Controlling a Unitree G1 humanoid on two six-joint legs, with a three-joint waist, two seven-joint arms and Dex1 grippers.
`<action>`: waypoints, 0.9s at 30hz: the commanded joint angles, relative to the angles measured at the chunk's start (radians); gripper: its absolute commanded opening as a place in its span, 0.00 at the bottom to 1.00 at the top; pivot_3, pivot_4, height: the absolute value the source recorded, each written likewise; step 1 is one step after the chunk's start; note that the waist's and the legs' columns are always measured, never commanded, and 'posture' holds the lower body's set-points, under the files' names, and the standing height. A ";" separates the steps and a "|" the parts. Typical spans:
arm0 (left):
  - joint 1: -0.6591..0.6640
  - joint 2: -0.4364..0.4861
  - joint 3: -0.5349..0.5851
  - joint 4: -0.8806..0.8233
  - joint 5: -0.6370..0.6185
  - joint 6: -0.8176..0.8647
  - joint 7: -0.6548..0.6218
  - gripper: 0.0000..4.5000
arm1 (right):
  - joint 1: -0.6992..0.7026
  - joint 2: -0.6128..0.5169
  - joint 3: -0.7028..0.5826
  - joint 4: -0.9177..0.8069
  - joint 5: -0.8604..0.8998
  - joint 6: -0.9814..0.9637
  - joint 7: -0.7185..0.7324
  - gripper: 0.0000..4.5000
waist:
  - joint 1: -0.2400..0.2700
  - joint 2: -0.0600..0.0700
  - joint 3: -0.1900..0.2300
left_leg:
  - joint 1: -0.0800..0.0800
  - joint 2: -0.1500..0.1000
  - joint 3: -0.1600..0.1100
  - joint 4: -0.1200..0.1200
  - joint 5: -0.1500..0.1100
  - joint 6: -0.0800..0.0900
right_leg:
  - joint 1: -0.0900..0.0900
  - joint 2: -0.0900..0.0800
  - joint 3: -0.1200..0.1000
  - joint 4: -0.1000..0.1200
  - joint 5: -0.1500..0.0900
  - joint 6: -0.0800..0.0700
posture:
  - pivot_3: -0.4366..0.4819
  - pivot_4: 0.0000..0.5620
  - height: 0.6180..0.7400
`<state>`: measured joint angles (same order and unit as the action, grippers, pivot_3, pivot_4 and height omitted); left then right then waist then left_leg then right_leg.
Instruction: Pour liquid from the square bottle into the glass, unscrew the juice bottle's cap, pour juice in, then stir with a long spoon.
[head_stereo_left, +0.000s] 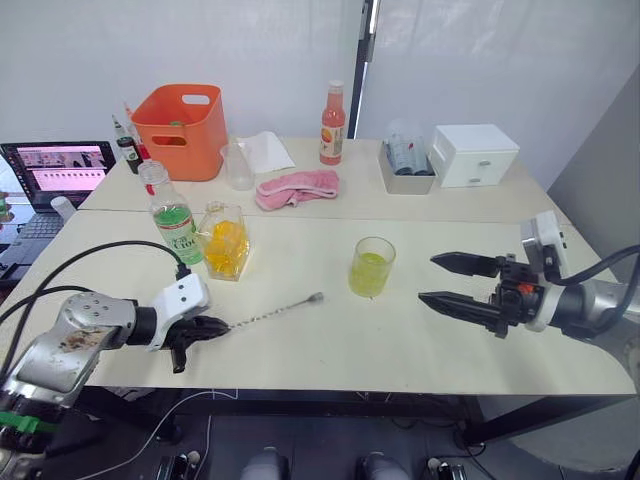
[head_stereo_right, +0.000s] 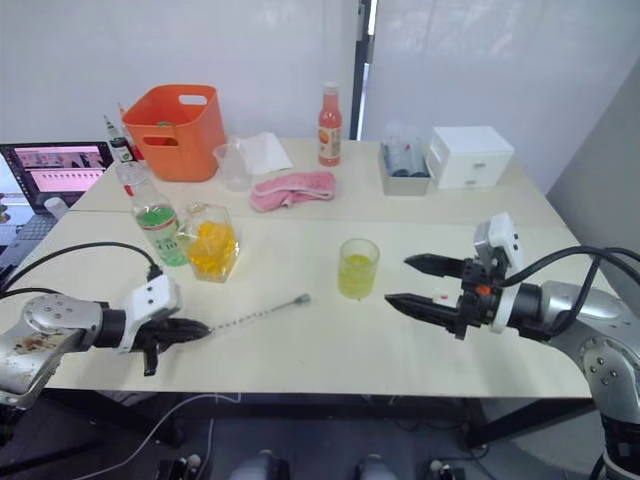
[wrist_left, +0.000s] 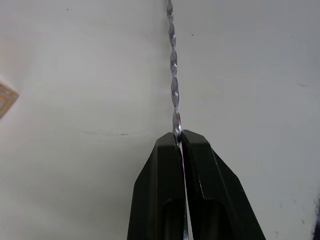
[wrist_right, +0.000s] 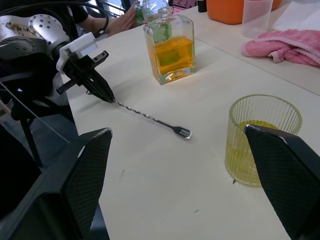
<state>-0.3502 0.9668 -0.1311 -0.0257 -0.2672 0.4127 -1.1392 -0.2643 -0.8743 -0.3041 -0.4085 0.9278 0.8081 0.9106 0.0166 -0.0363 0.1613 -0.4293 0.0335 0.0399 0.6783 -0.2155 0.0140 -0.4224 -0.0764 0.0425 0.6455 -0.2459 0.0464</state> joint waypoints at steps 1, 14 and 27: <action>-0.049 -0.022 -0.039 0.033 0.051 -0.029 -0.022 0.00 | -0.006 -0.001 -0.033 -0.043 0.031 0.002 -0.022 1.00 | -0.004 0.000 0.000 | -0.001 0.000 0.000 0.000 0.000 0.000 | -0.001 0.000 0.000 0.000 0.000 0.000 | 0.48 0.27 0.79; -0.160 -0.035 -0.057 0.109 0.070 -0.016 -0.158 0.58 | 0.034 0.015 -0.043 -0.081 0.059 -0.002 -0.108 1.00 | -0.009 0.000 0.000 | -0.001 0.000 0.000 0.000 0.000 0.001 | -0.001 0.001 0.000 0.001 0.000 0.001 | 0.48 0.27 0.79; -0.149 -0.088 -0.145 0.166 0.202 -0.104 -0.135 0.61 | 0.044 0.015 -0.054 -0.104 0.081 0.009 -0.147 1.00 | -0.005 0.000 0.000 | 0.000 0.000 0.000 0.001 0.000 0.001 | 0.001 0.001 0.000 0.001 0.000 0.001 | 0.48 0.27 0.79</action>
<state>-0.5059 0.8832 -0.2465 0.1214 -0.1005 0.3197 -1.2778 -0.2189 -0.8491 -0.3257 -0.4847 0.9911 0.8153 0.7669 0.0114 -0.0359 0.1611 -0.4287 0.0334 0.0394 0.6792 -0.2160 0.0148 -0.4213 -0.0758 0.0427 0.6468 -0.2456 0.0476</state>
